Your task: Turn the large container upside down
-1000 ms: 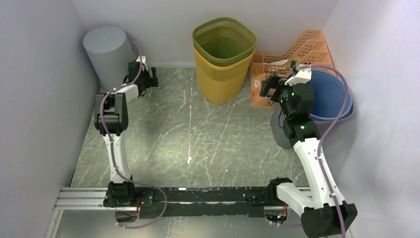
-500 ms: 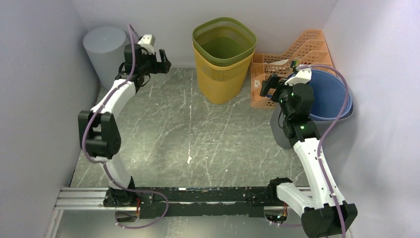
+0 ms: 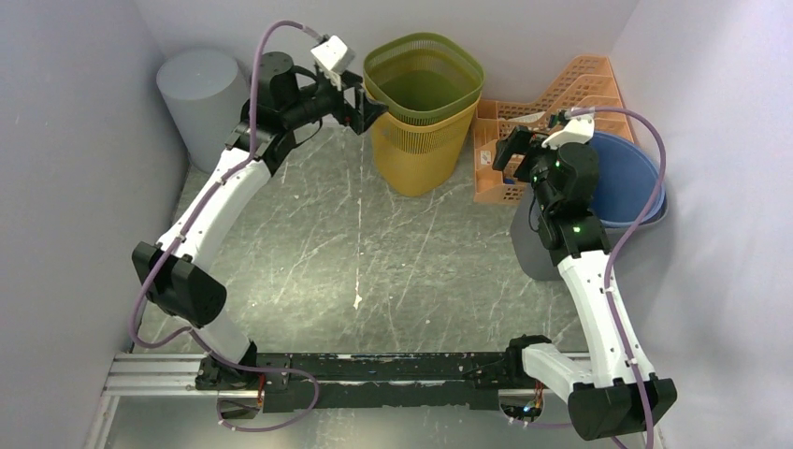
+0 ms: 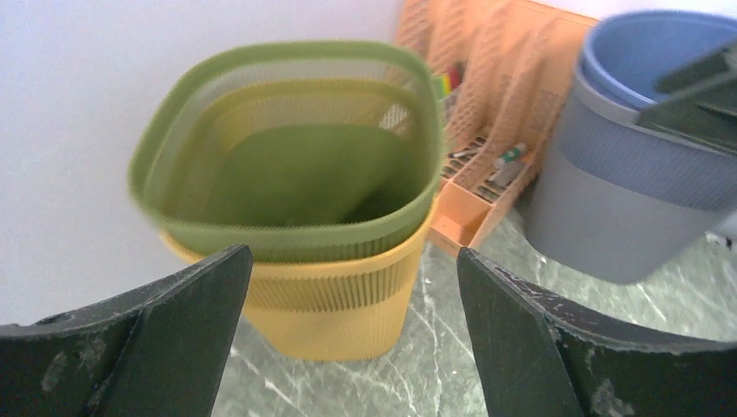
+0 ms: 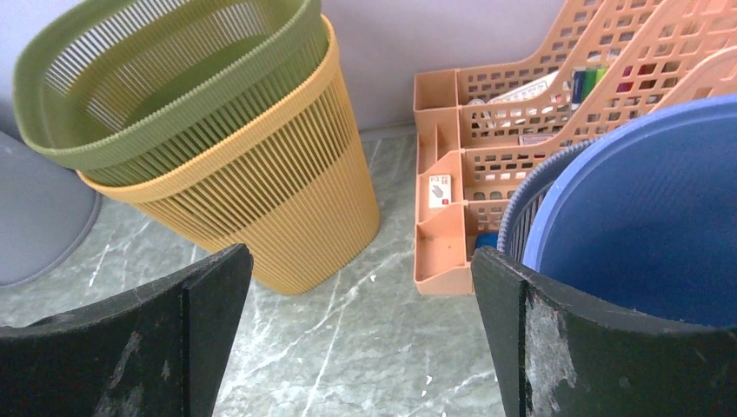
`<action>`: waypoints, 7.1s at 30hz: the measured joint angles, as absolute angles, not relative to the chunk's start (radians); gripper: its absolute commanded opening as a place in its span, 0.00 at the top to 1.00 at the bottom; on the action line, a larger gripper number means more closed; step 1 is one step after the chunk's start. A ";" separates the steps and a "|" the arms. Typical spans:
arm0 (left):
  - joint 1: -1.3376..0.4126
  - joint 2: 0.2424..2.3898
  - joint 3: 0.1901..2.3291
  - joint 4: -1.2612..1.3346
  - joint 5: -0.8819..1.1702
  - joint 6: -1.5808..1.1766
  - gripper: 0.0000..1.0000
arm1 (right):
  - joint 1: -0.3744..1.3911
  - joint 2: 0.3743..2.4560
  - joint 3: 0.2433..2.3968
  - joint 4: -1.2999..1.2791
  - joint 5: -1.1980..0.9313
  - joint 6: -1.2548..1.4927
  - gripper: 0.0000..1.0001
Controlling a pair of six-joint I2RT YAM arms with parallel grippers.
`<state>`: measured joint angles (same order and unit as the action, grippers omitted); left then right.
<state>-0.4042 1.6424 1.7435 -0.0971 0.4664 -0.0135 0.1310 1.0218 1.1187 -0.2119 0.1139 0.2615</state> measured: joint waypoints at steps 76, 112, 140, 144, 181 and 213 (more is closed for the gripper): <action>-0.598 2.079 2.191 -0.435 0.342 0.484 0.93 | 0.131 1.013 1.052 -0.186 0.141 0.250 0.00; -0.598 1.977 2.216 -0.614 0.513 0.504 0.36 | 0.131 0.977 1.031 -0.194 0.152 0.247 0.00; -0.538 1.969 2.093 -0.473 0.492 0.398 0.93 | 0.132 0.994 1.013 -0.142 0.146 0.234 0.00; -0.539 1.866 2.022 -0.392 0.505 0.336 0.93 | 0.132 0.994 1.005 -0.125 0.146 0.234 0.00; -0.368 2.061 2.224 -0.563 0.869 0.551 0.39 | 0.132 0.983 0.998 -0.127 0.150 0.231 0.00; -0.421 1.885 1.959 -0.276 0.702 0.258 0.93 | 0.132 0.993 0.981 -0.077 0.150 0.231 0.00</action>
